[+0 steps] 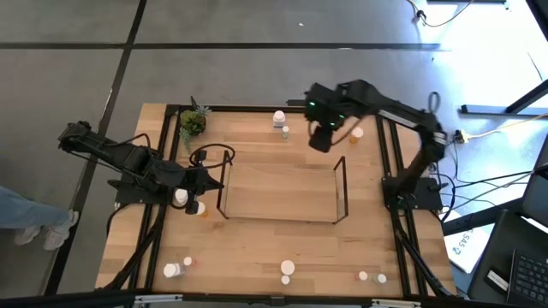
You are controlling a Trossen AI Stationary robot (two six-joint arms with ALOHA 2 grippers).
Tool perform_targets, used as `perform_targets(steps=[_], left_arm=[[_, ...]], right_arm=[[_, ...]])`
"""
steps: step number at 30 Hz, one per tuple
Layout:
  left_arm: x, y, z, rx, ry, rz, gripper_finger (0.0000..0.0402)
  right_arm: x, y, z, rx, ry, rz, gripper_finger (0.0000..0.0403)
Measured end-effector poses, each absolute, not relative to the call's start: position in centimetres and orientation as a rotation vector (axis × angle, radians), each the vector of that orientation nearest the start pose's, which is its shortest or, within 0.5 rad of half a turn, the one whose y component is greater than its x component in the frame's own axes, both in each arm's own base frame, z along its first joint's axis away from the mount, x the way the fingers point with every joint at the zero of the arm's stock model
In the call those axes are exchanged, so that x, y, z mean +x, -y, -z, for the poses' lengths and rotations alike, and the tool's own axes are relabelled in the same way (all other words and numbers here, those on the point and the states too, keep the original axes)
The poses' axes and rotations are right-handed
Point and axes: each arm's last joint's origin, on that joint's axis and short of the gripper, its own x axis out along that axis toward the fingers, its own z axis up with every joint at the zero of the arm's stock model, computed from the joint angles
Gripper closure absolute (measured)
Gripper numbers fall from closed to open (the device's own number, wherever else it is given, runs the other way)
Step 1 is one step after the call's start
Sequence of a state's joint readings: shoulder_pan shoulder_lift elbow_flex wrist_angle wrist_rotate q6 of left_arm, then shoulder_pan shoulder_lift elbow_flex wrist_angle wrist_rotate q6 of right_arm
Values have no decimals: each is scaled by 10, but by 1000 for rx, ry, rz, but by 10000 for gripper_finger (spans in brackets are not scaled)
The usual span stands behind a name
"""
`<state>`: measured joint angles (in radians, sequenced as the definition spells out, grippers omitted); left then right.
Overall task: Pick and place medicine bottles onto shelf by color
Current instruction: Put the top pink pill bottle on the shelf
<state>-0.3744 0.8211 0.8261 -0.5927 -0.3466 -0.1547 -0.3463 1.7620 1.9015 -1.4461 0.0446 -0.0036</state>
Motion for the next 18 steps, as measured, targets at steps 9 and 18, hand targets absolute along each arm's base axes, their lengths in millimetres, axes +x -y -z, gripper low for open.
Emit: perform_targets(steps=[9,18], left_arm=[[156,51,-305,17,-549,-27,401],[155,50,-303,-3,-575,-38,401]], right_arm=[[364,130,-300,77,-1437,82,276],[397,143,-268,60,-1341,139,276]])
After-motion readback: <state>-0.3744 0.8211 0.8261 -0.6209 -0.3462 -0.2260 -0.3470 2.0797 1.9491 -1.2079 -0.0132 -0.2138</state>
